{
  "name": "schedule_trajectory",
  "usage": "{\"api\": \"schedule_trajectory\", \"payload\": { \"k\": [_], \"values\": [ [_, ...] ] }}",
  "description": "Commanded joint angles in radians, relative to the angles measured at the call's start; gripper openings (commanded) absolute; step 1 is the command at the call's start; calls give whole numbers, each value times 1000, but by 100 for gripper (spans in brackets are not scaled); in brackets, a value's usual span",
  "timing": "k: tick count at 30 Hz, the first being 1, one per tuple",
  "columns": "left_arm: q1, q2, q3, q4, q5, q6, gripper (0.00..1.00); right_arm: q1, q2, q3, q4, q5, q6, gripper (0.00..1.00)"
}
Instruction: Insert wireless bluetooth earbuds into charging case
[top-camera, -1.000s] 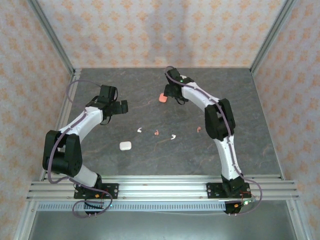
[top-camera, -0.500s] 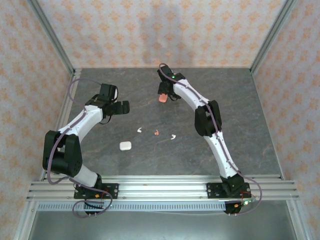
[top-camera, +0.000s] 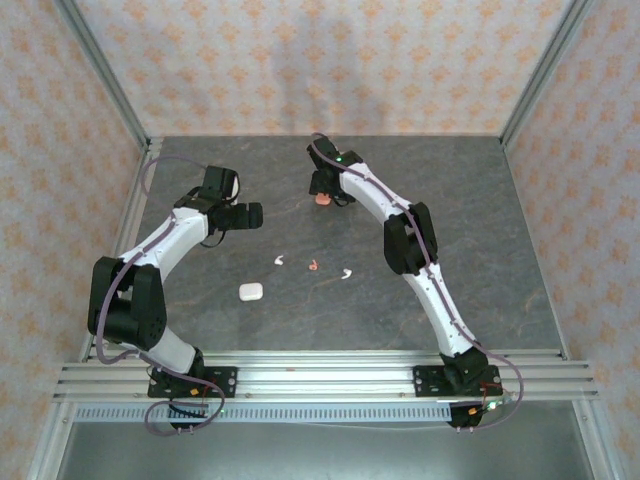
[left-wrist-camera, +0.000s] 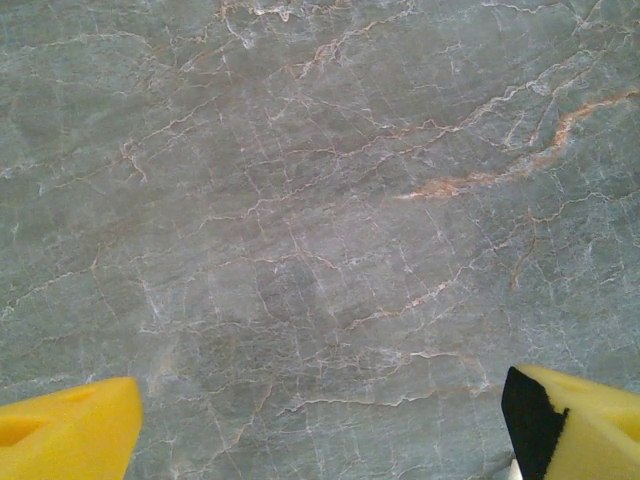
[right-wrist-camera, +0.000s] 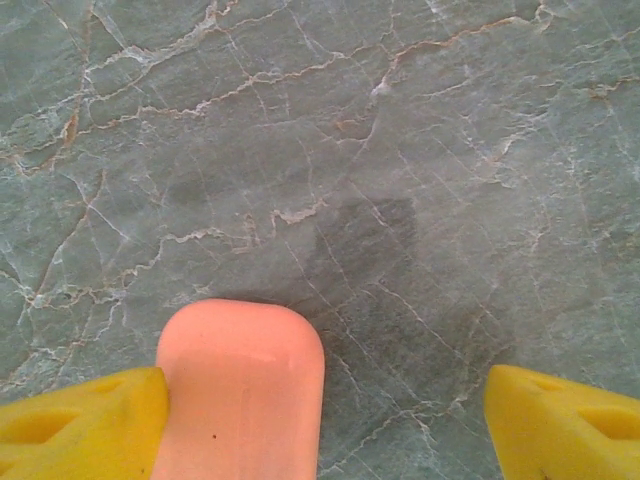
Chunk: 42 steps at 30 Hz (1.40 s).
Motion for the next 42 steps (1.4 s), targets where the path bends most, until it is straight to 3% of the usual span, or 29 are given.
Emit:
{"api": "schedule_trajectory", "payload": {
  "k": [1, 14, 17, 23, 27, 33, 42],
  "values": [
    [-8, 21, 25, -37, 10, 23, 93, 0, 42, 25, -4, -7, -9, 81],
    [-24, 54, 48, -67, 16, 15, 93, 6, 56, 3, -3, -57, -50, 80],
    [-28, 56, 52, -73, 17, 13, 93, 6, 50, 1, 1, -76, -58, 73],
    [-40, 46, 52, -88, 17, 4, 93, 6, 6, -63, 42, -101, -87, 51],
    [-48, 33, 52, -97, 15, -6, 92, 8, -38, -121, 51, -117, -112, 45],
    [-55, -11, 15, -82, 24, -65, 93, 5, -174, -302, 77, -171, -225, 41],
    [-94, -50, -48, -56, 34, -148, 92, 6, -399, -663, 127, -387, -500, 36]
  ]
}}
